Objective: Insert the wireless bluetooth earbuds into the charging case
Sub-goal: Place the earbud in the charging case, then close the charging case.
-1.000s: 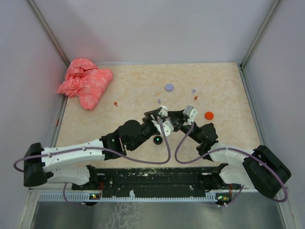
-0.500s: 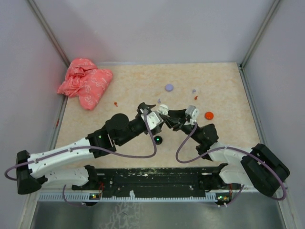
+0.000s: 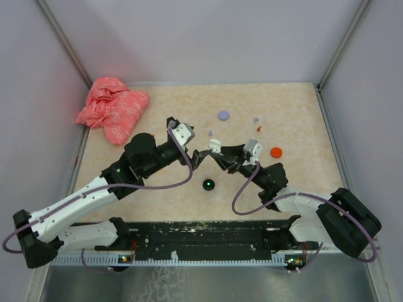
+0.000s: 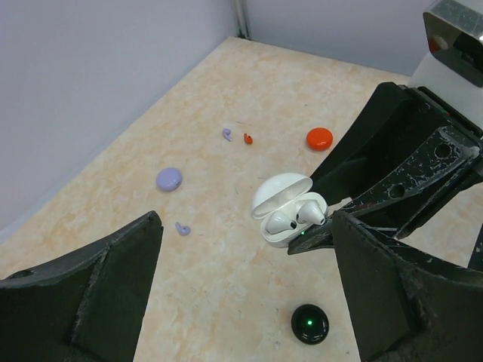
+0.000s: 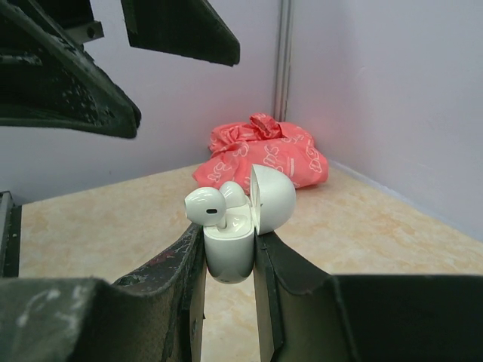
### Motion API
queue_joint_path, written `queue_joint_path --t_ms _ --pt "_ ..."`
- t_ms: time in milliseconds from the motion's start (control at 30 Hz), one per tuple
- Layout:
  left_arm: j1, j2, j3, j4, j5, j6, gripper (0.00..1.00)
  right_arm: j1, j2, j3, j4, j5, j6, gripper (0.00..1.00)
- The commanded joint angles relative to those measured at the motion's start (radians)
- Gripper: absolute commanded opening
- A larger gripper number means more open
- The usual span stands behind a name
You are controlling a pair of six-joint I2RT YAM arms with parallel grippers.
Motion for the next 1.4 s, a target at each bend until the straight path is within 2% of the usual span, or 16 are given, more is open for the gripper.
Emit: queue_joint_path --t_ms 0,567,967,1267,1367 --pt "0.016 0.043 0.049 -0.045 0.027 -0.035 0.97 0.000 0.005 0.048 0.057 -0.033 0.021 0.00" --pt "0.021 0.083 0.068 -0.089 -0.036 -0.021 0.98 0.000 0.018 0.054 0.067 -0.047 0.030 0.00" --pt "0.019 0.109 0.082 -0.088 0.018 -0.025 0.99 0.000 0.022 0.055 0.074 -0.054 0.042 0.00" --pt "0.021 0.113 0.100 -0.085 -0.009 -0.049 0.99 0.000 0.031 0.057 0.079 -0.072 0.050 0.00" --pt "0.034 0.098 0.115 -0.110 0.035 -0.063 0.99 0.000 0.033 0.049 0.084 -0.081 0.050 0.00"
